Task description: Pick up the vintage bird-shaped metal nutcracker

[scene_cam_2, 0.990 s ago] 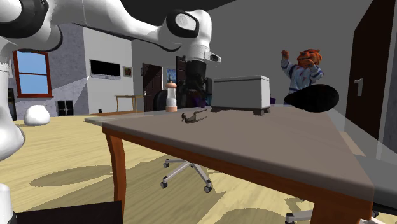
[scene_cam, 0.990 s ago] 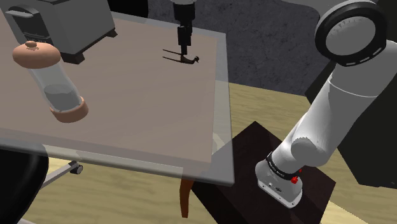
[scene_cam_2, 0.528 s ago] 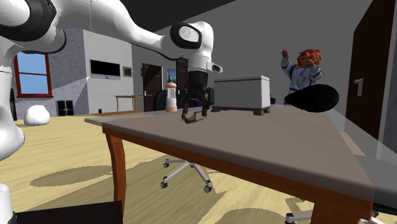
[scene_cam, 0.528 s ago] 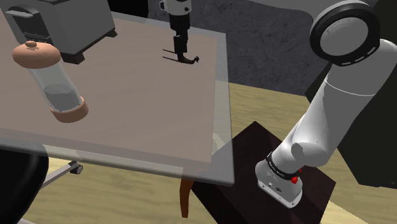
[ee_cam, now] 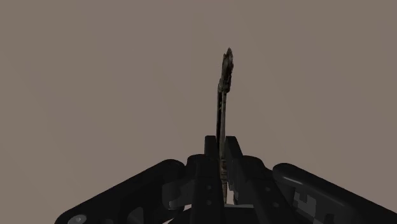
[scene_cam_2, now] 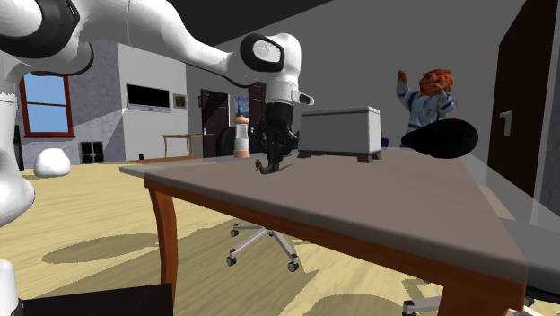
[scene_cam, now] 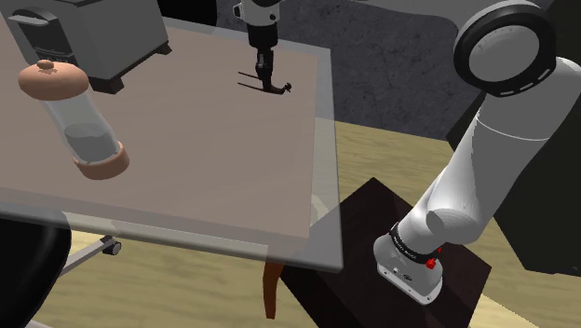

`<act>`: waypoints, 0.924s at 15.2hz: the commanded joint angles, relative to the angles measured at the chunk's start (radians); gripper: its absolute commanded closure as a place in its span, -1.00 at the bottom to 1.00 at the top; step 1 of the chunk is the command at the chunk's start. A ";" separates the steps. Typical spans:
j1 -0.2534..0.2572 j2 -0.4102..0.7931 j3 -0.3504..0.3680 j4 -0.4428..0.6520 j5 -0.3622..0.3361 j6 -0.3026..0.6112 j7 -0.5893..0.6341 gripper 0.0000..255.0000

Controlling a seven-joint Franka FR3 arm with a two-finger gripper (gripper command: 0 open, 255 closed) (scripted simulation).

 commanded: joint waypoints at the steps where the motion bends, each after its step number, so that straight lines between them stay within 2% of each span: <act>1: 0.000 0.000 0.000 0.000 0.000 0.000 0.000 1.00; 4: -0.001 0.001 -0.001 -0.001 0.000 0.002 -0.002 1.00; 14: 0.003 0.027 0.001 0.169 -0.004 -0.143 -0.007 1.00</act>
